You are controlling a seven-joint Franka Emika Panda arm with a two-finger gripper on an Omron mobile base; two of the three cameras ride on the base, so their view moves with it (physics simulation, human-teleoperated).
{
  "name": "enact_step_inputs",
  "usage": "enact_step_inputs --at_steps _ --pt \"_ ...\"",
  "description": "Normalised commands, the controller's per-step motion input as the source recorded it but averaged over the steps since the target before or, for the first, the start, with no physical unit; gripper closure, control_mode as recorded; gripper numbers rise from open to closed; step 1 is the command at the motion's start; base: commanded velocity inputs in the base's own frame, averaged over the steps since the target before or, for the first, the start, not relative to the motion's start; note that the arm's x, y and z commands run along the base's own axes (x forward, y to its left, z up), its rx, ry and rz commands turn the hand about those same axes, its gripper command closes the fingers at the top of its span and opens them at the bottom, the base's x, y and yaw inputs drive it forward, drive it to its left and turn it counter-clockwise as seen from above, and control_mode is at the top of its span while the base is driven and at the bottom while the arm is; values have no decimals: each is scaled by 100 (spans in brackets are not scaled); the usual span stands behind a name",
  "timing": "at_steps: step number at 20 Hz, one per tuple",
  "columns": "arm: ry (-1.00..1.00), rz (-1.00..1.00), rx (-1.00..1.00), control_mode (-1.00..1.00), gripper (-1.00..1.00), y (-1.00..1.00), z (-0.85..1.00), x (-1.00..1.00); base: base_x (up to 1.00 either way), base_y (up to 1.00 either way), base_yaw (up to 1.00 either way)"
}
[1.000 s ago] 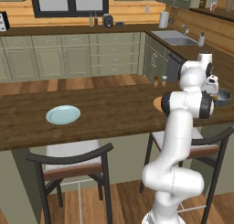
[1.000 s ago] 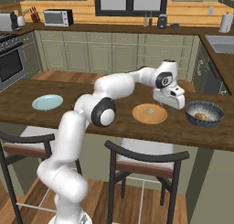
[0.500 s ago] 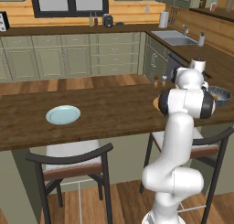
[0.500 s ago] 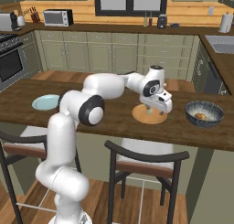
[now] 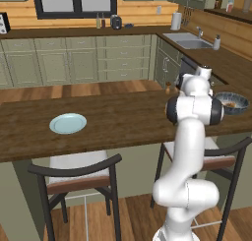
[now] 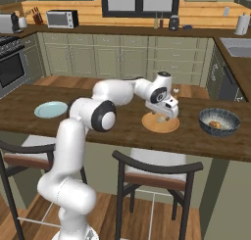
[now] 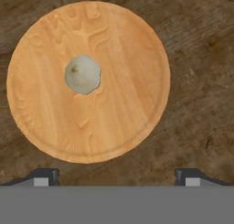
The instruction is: Pick the chicken drumstick and garlic from their plates and place them in the bowl. Then put the bowl in the fridge.
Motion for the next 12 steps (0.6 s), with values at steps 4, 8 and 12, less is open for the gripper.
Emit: enact_step_inputs --at_steps 4,8,12 --pt "1 0 2 -100 -100 1 -11 47 0 0 0" --pt "6 0 0 -100 -100 1 -21 24 0 0 0" --pt "9 0 0 -100 -100 1 -31 11 0 0 0"
